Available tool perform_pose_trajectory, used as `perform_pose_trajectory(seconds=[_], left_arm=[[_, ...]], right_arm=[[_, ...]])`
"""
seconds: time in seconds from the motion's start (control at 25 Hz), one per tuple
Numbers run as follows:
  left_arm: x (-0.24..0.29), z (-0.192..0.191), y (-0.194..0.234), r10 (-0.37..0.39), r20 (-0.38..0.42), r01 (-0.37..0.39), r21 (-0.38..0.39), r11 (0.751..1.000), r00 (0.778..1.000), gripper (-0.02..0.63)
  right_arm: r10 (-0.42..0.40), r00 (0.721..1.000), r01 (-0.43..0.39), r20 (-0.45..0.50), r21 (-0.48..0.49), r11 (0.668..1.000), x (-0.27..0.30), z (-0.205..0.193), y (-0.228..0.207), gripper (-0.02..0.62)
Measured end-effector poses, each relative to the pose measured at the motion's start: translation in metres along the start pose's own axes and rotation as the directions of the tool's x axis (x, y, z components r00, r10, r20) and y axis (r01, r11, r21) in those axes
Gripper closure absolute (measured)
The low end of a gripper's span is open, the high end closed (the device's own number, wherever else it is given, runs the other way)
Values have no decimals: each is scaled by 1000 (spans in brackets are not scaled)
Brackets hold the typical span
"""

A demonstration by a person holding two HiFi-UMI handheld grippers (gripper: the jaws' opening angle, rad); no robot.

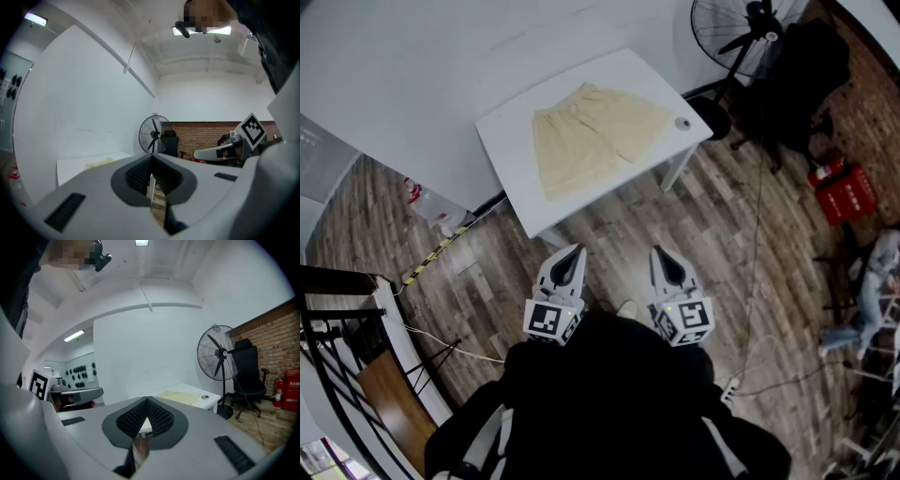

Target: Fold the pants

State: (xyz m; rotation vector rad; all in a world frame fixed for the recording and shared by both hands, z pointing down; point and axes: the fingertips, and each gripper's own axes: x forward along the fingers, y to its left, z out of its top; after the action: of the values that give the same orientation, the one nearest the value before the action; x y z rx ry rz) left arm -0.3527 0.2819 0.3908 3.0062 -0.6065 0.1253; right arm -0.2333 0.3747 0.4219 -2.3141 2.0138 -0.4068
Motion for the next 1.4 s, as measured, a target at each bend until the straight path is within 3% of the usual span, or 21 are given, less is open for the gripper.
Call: perform_pose_trajectory(seconds=[0.36,0.68,1.04,1.4], left_arm=[[6,-19,-23,56,-55,-58,-44,997,997,603],[26,-34,0,164,-147,-177,-75,981,975,603],[82,-55,92,291,-211,-322,-134,937,933,603],[141,-92,198,404,-323,-480,-206,853,856,603]], right_arm=[[94,995,-94,18,24,995,-11,4,-16,591],[175,985,-175,-5,14,985,15,13,-9,591],[261,960,-266,-100,-40,963,90,6,-21,591],[291,932,-308,-216,-52,950,180,20,-56,591]])
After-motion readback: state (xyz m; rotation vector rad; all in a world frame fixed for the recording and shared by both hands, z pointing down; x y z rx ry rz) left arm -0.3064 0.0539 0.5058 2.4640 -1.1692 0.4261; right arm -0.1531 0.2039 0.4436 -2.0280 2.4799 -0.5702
